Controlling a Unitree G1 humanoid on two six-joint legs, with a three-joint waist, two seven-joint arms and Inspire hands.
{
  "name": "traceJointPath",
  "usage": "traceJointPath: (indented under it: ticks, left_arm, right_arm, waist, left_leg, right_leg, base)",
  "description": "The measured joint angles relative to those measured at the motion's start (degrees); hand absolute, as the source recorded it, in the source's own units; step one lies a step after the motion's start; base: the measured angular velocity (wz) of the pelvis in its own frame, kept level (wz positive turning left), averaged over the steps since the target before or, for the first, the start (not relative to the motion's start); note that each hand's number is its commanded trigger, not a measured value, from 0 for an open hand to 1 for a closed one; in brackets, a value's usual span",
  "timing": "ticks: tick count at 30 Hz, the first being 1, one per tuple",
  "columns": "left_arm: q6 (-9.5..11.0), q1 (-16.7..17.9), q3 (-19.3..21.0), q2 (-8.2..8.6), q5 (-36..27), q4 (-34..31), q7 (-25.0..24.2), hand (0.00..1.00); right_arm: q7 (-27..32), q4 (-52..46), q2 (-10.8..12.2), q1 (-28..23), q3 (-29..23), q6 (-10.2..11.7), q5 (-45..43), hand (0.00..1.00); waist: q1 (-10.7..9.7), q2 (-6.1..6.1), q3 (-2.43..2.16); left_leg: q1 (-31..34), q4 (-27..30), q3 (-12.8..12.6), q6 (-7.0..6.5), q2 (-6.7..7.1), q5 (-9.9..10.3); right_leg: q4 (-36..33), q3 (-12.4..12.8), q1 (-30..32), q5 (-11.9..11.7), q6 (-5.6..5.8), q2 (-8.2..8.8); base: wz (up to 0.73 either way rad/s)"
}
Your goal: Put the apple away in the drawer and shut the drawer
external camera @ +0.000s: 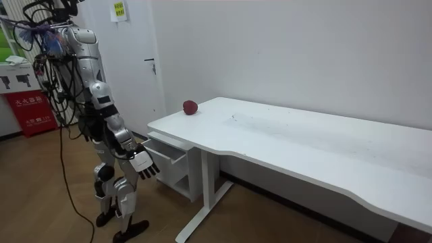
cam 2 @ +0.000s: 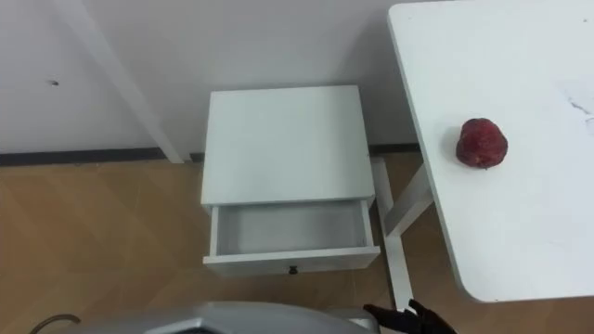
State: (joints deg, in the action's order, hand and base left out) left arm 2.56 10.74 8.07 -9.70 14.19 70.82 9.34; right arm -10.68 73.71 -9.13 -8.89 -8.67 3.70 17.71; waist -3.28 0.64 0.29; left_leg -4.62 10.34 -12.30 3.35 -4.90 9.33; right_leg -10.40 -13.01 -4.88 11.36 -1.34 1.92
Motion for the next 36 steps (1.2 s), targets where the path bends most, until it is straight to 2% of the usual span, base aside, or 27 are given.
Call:
traceJointPath:
  ticks: [8,12,14,19,22,31,36]
  left_arm:
    - [0.1,-0.9,0.1,0.00,-0.3,-0.3,0.1,0.00]
    - [0.7,-1.2,0.3,0.00,-2.3,0.1,0.0,0.00]
    - [1.2,-1.2,1.3,0.01,-3.2,0.1,0.0,0.00]
    - [1.7,0.8,7.8,-0.03,-3.5,0.2,0.7,0.00]
    - [1.6,1.7,8.8,-0.04,-3.7,0.3,1.3,0.00]
    - [1.6,3.5,9.7,-0.15,-7.5,0.8,1.6,0.00]
    - [1.6,3.3,9.8,-0.71,-7.5,0.0,1.6,0.00]
  right_arm:
    - [1.3,-0.2,0.0,0.0,0.0,0.0,0.4,0.00]
    - [2.6,0.1,0.0,0.0,-0.8,0.0,5.9,0.00]
    - [3.3,-0.1,0.4,-0.1,-4.2,0.0,10.1,0.00]
    - [6.8,0.0,0.5,-0.3,-16.8,0.0,26.7,0.00]
    - [8.1,0.1,0.4,-1.4,-21.1,0.0,33.4,0.00]
    - [13.6,-0.6,0.6,-2.5,-30.2,0.2,46.4,0.00]
    - [16.9,-1.6,0.6,-2.6,-31.5,0.7,53.2,0.00]
  waist:
    - [0.2,0.00,-0.03]
    - [0.2,0.18,-0.06]
    - [-0.2,0.25,-0.06]
    - [-1.6,0.64,-0.12]
    - [-2.7,0.88,-0.25]
    - [-4.9,1.83,-0.37]
    - [-5.1,2.43,-0.35]
  left_leg:
    - [0.0,-0.1,-0.2,-0.01,0.35,0.0]
    - [-0.3,-0.1,-0.2,-0.05,0.48,0.0]
    - [-0.6,-0.4,-0.3,-0.05,0.47,0.0]
    - [-1.5,-1.2,-0.9,-0.03,0.54,0.0]
    - [-1.7,-1.2,-1.4,0.00,0.52,0.2]
    - [-2.2,-1.1,-1.6,-0.06,0.55,0.3]
    - [-1.9,-1.1,-2.1,-0.01,0.58,0.4]
  right_leg:
    - [0.0,0.4,0.1,0.1,0.22,0.04]
    - [-0.2,0.8,0.1,0.2,0.28,0.10]
    - [-0.2,0.8,0.0,0.2,0.29,0.05]
    - [-0.1,1.7,-0.2,0.4,0.42,-0.03]
    - [-0.2,2.0,-0.2,0.4,0.43,-0.01]
    - [-0.4,3.2,0.0,0.5,0.60,-0.01]
    - [-0.8,3.8,0.8,0.6,0.68,-0.05]
  base:
    - [-0.01]
    - [-0.03]
    - [0.00]
    - [-0.07]
    - [-0.07]
    - [-0.07]
    - [-0.06]
